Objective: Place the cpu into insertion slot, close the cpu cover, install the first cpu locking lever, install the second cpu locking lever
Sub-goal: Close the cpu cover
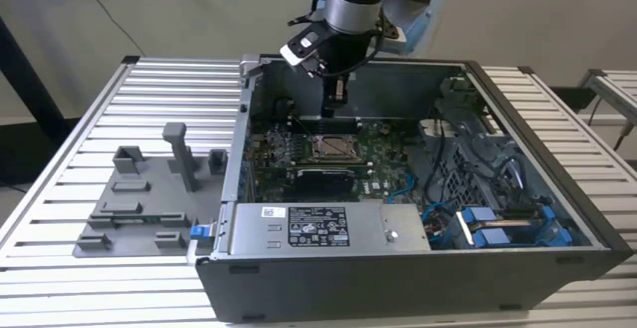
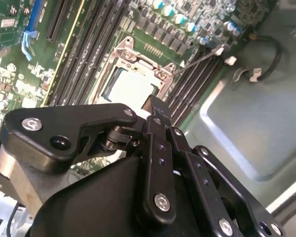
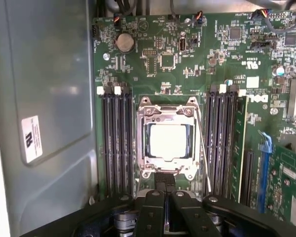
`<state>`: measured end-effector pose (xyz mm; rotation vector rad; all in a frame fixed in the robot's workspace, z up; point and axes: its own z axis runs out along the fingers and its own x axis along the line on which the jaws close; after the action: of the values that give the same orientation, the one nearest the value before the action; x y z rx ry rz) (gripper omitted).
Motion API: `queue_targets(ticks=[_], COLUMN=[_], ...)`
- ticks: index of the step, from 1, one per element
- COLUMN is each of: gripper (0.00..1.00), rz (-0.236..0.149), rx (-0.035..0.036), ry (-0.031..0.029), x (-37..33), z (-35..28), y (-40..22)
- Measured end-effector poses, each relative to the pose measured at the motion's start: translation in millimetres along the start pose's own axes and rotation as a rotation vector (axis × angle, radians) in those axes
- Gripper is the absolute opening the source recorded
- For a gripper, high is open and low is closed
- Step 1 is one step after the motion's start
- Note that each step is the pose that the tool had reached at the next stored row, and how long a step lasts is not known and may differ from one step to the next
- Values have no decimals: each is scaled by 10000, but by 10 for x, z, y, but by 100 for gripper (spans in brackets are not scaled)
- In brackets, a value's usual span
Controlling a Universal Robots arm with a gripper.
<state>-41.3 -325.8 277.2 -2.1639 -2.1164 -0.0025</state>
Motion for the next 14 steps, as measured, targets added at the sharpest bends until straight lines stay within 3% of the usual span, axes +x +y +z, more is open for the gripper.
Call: queue_targets(ticks=[6, 11, 14], gripper=[11, 11, 11], rz=[-11, -25, -34], rx=[-134, -296, -407], ry=[4, 6, 8], x=[4, 3, 16], z=[11, 28, 36], y=[-220, -437, -515])
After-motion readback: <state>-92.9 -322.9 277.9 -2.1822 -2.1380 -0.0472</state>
